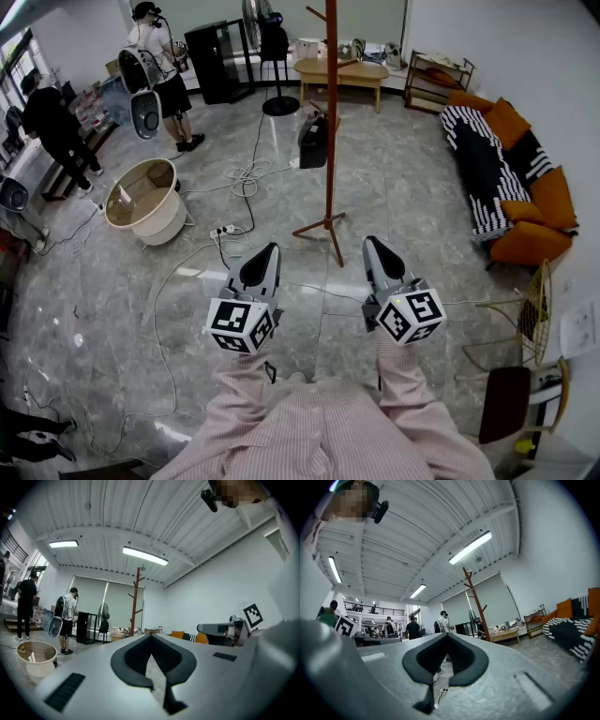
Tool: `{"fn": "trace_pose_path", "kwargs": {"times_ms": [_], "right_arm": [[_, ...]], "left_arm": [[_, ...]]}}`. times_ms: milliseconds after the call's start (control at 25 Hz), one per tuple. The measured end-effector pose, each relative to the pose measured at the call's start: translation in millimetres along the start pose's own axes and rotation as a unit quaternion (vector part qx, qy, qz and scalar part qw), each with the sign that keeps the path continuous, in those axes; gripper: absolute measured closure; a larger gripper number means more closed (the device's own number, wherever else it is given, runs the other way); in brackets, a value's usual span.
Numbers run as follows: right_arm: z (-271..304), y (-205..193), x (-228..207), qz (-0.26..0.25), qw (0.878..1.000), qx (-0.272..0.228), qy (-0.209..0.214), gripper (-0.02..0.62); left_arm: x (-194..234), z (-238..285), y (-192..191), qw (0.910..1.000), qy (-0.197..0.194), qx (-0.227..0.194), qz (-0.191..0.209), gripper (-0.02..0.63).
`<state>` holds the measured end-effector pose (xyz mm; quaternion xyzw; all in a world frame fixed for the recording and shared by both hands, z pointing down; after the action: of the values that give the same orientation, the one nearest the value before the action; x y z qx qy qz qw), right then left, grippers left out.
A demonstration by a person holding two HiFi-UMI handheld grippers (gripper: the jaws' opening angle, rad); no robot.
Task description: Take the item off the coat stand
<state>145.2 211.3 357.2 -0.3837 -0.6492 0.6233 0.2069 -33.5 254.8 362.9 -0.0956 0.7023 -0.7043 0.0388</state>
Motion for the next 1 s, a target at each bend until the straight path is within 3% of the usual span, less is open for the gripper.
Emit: {"fn": "trace_pose_path", "kwargs": {"times_ms": [1000], "right_arm": [[23.4,-9.2,-50.4,0.018,1.0,-0.002,0.007,0.591]], "left_arm": [[2.6,49.4,-13.7,0.9998,0.011,0.001,-0.018,0.601]]}}
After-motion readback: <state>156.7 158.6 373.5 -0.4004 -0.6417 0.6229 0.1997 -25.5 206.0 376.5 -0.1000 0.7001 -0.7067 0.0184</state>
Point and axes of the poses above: the fingertips, and each gripper's own axes: z forward along the fingers, x to its left, y out of its top, the point moved 1 cm from there along -z, backward along the fingers, and after that the axes turned 4 degrees about y, right-handed, at the moved point
